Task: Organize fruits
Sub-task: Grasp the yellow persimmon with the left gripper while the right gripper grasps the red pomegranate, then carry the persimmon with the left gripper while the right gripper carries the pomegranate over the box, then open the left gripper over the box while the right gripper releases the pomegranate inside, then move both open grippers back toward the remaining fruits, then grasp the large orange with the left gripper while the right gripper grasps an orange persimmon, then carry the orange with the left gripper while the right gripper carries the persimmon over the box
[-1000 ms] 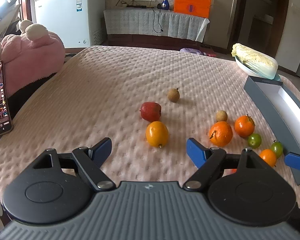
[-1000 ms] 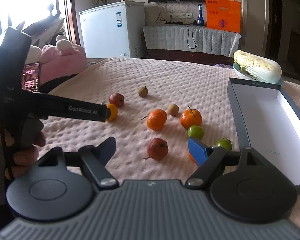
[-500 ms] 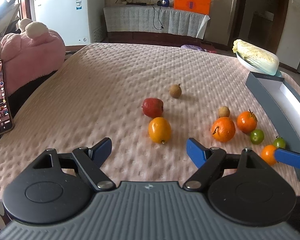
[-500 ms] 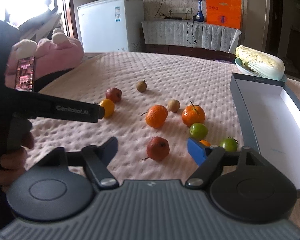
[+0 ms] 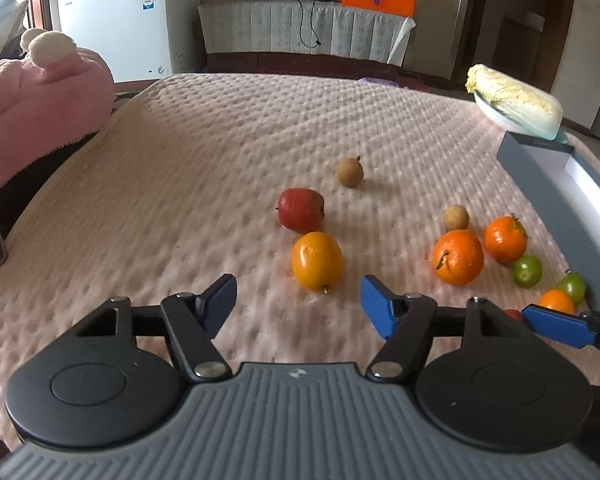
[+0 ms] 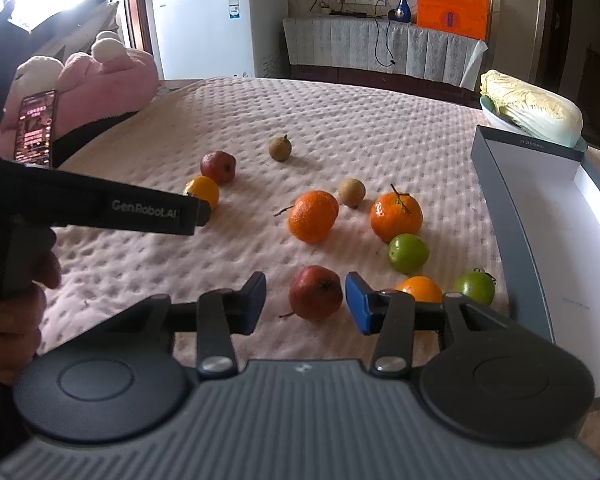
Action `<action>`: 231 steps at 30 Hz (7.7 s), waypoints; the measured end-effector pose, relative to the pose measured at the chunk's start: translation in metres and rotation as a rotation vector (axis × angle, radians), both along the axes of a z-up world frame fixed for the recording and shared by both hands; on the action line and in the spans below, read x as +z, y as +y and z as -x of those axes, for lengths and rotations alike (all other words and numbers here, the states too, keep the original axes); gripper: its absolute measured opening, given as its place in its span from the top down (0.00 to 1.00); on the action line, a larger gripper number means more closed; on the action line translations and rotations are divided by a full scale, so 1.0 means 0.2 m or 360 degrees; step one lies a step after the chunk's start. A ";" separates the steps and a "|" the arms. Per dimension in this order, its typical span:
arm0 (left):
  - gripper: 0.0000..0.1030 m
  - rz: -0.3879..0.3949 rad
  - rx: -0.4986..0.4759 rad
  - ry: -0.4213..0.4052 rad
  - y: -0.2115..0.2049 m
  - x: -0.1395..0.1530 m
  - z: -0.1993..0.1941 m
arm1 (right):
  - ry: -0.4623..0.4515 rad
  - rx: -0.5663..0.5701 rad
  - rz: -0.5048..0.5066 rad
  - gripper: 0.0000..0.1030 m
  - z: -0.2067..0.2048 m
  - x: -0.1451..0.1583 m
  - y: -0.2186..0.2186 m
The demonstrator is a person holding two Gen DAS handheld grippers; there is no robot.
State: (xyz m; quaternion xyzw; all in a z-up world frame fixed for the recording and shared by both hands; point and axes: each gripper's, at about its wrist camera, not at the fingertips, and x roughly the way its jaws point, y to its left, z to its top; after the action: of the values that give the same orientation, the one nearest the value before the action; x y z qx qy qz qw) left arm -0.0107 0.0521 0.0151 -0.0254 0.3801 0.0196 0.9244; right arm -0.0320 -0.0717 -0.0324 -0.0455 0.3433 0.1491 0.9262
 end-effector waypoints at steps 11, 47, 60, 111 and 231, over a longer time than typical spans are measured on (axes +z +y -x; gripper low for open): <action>0.52 -0.0029 0.0014 0.0032 -0.03 -0.06 -0.08 | 0.0067 0.0003 0.0003 0.67 -0.05 -0.03 -0.01; 0.26 0.0087 0.0093 -0.0099 0.03 0.06 0.04 | -0.0178 -0.0056 -0.0223 0.67 0.12 0.27 -0.41; 0.65 -0.0141 0.0011 0.0002 -0.14 -0.05 -0.07 | -0.0223 -0.0042 -0.0252 0.67 0.12 0.31 -0.43; 0.35 0.0101 -0.0604 -0.0199 -1.35 0.08 -0.33 | 0.0110 -0.0437 -0.0034 0.44 -0.09 0.05 -0.96; 0.66 0.0083 -0.0506 -0.0237 -0.82 0.19 -0.04 | -0.0236 -0.0280 -0.0169 0.67 0.13 0.30 -0.74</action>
State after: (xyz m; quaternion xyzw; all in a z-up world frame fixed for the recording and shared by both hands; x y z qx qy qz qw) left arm -0.0034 -0.1122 0.0533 0.0097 0.3101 -0.1386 0.9405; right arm -0.0585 -0.2194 0.0273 0.0229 0.2682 0.0814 0.9596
